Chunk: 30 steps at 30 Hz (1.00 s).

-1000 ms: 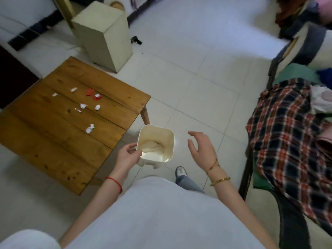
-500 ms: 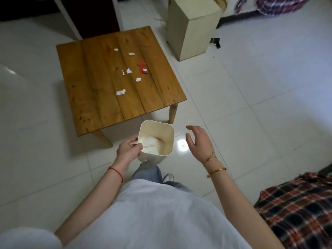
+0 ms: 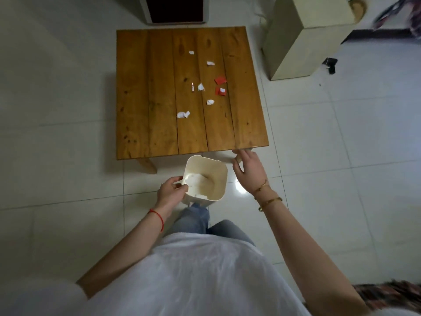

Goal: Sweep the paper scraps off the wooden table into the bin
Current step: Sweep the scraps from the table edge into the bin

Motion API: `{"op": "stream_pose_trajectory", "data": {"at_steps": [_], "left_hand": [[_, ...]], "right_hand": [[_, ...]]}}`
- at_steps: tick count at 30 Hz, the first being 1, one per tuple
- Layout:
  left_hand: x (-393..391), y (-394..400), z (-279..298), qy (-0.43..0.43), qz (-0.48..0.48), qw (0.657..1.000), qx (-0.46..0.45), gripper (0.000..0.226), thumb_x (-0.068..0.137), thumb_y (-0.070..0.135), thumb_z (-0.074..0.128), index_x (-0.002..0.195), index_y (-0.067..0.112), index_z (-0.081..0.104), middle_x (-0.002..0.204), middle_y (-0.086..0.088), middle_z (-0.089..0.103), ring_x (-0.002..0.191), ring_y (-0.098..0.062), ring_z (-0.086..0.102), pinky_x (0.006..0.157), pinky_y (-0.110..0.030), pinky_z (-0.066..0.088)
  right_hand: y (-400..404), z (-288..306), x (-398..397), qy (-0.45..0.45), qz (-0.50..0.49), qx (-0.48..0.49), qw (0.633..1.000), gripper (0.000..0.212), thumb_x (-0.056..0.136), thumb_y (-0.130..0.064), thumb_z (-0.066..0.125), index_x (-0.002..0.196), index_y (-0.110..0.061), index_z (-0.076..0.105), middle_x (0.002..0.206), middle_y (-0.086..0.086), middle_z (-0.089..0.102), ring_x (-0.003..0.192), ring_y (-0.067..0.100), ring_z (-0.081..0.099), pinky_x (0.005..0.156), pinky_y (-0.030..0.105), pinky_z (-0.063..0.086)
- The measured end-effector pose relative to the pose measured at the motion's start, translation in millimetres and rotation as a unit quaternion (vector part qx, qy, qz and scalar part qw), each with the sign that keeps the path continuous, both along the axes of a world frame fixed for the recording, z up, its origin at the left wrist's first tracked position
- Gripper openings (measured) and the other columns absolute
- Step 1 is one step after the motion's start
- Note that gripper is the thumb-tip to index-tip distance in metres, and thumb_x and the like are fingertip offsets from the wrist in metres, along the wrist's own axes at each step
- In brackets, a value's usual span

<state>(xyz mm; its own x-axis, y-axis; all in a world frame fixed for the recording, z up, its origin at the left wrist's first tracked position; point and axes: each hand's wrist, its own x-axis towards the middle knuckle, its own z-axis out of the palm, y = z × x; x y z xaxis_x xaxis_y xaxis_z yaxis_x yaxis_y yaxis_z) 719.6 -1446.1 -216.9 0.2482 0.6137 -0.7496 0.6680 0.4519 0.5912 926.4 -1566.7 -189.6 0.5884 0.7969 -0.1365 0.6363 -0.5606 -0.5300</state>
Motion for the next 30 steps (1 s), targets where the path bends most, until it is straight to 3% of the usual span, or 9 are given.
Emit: {"op": "stream_pose_trajectory", "data": {"at_steps": [5,11,14,18,23,27,30], "left_hand": [[14.6,21.9,-18.4,0.021,-0.025,0.999,0.024,0.047,0.082,0.013,0.063,0.129,0.019,0.056,0.121,-0.004,0.063,0.100,-0.016,0.058,0.078,-0.027,0.052],[28.1,39.6,-59.1,0.056,0.005,0.998,-0.007,0.047,0.084,0.013,0.061,0.131,0.017,0.056,0.125,-0.006,0.063,0.104,-0.018,0.060,0.093,-0.035,0.051],[34.8,43.6,-85.7,0.074,0.038,0.996,-0.011,0.045,0.083,0.012,0.062,0.127,0.017,0.059,0.120,-0.004,0.066,0.095,-0.013,0.058,0.085,-0.026,0.046],[43.2,46.6,-119.8,0.079,0.076,0.993,-0.031,0.044,0.080,0.013,0.063,0.124,0.020,0.062,0.114,-0.002,0.067,0.095,-0.016,0.061,0.086,-0.028,0.049],[49.7,50.0,-169.9,0.073,0.085,0.993,-0.042,0.040,0.081,0.013,0.064,0.120,0.020,0.063,0.112,-0.004,0.069,0.101,-0.021,0.064,0.085,-0.029,0.051],[53.2,56.6,-203.1,0.079,0.077,0.993,-0.050,0.039,0.082,0.015,0.063,0.121,0.019,0.063,0.114,-0.004,0.070,0.105,-0.024,0.065,0.093,-0.040,0.053],[51.4,61.4,-221.5,0.079,0.079,0.992,-0.055,0.040,0.080,0.015,0.062,0.120,0.021,0.063,0.113,-0.001,0.070,0.103,-0.020,0.064,0.088,-0.036,0.055]], "right_hand": [[57.0,-24.2,32.9,-0.024,0.040,-0.027,0.999,0.033,0.096,-0.024,0.046,0.125,-0.012,0.055,0.123,0.008,0.059,0.110,0.025,0.054,0.100,0.035,0.036],[122.1,-68.0,69.3,-0.047,0.131,-0.045,0.989,0.035,0.095,-0.024,0.045,0.126,-0.012,0.053,0.124,0.009,0.057,0.112,0.027,0.052,0.092,0.037,0.046],[153.7,-97.4,82.8,-0.041,0.172,-0.052,0.983,0.037,0.094,-0.024,0.045,0.128,-0.010,0.051,0.127,0.011,0.055,0.114,0.029,0.050,0.094,0.038,0.045],[201.5,-138.6,95.1,-0.030,0.198,-0.054,0.978,0.044,0.093,-0.022,0.047,0.136,-0.012,0.044,0.138,0.010,0.048,0.123,0.028,0.045,0.100,0.039,0.044],[255.4,-193.0,100.0,-0.011,0.257,-0.092,0.962,0.058,0.092,-0.021,0.050,0.146,-0.015,0.028,0.153,0.010,0.028,0.138,0.029,0.030,0.110,0.043,0.037],[285.7,-228.4,101.5,-0.015,0.306,-0.112,0.945,0.065,0.094,-0.025,0.048,0.150,-0.017,0.016,0.159,0.008,0.016,0.145,0.028,0.017,0.117,0.045,0.023],[290.9,-252.2,99.9,-0.024,0.341,-0.129,0.931,0.064,0.095,-0.029,0.044,0.151,-0.018,0.014,0.160,0.005,0.012,0.147,0.026,0.008,0.120,0.045,0.014]]}}
